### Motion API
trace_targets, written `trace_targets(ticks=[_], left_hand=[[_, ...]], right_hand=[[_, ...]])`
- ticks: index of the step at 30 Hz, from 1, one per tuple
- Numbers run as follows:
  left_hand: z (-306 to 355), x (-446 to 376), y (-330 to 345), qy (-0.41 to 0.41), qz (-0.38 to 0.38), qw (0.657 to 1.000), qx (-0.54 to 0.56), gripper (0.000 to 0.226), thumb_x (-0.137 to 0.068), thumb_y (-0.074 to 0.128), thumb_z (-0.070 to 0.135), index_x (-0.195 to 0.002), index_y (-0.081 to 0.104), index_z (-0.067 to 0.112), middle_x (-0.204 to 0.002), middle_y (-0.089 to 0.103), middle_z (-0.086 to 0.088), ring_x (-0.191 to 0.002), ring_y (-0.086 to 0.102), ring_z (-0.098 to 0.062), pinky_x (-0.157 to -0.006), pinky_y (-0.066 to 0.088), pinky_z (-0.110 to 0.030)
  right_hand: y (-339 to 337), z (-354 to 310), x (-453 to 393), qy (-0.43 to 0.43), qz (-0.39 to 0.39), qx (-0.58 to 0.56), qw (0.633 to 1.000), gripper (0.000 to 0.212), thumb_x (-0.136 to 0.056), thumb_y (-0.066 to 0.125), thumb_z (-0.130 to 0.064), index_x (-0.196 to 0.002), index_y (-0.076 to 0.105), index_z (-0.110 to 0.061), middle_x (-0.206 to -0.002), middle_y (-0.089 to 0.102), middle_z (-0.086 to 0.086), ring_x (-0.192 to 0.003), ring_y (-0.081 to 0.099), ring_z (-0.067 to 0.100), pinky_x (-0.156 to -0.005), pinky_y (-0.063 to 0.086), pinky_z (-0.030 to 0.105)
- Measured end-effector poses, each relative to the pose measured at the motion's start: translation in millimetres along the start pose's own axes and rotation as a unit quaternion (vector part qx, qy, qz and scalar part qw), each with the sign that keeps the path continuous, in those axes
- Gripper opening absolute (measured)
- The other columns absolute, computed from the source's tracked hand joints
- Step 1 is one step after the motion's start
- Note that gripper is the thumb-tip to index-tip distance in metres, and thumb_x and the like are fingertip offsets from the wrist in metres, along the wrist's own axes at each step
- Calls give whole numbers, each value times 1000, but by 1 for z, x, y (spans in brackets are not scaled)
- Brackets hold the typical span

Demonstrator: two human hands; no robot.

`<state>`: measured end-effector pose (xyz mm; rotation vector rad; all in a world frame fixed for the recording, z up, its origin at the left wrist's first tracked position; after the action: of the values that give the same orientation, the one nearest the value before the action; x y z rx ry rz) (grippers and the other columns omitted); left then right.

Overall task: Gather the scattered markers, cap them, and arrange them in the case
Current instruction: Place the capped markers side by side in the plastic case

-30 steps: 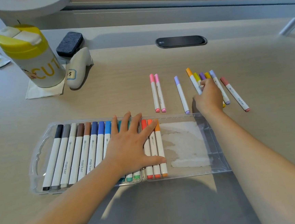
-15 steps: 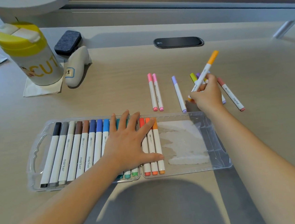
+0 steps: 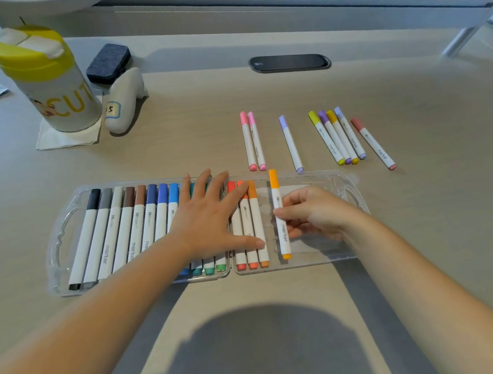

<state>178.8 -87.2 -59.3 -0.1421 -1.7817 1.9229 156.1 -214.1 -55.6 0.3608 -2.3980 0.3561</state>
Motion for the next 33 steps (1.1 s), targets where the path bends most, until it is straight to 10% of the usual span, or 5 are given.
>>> trace_targets(ticks=[16,27,33], left_hand=[[6,2,-9,-4,-16,998,62,98,-71,46,75,-146,1,31,-155,-3,-1,-143,-10,-27,-114,-9,-49],[22,-9,2,5,9,1000,7,125,-27,-24,90,-142,-11,43,-156,-7,-1,-143,-10,-29,-111,-10,-55],[25,-13,1,5,23,1000,4,120,-31,-23,89,-141,-11,45,-156,-6,1,-143,-8,-27,-111,-11,-53]], right_hand=[[-8,-7,-5,-56,104,77,990,13,-84,64,-12,-77,53,-12,-68,61,3,-53,55,11,-43,44,17],[-126,-30,7,-149,394,52,905,24,-85,57,-7,-109,53,-10,-89,52,-4,-89,52,15,-66,40,17],[-162,-33,-4,-122,459,100,874,31,-86,57,-6,-116,49,-1,-125,52,11,-95,51,19,-78,39,28]])
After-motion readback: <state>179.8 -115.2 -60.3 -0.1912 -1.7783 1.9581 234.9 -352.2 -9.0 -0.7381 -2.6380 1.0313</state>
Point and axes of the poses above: each hand's wrist, its own x-axis away from the middle knuckle, its own y-axis out of the palm, z = x × y, the point moved 10 cm from there along -x, towards the middle knuckle
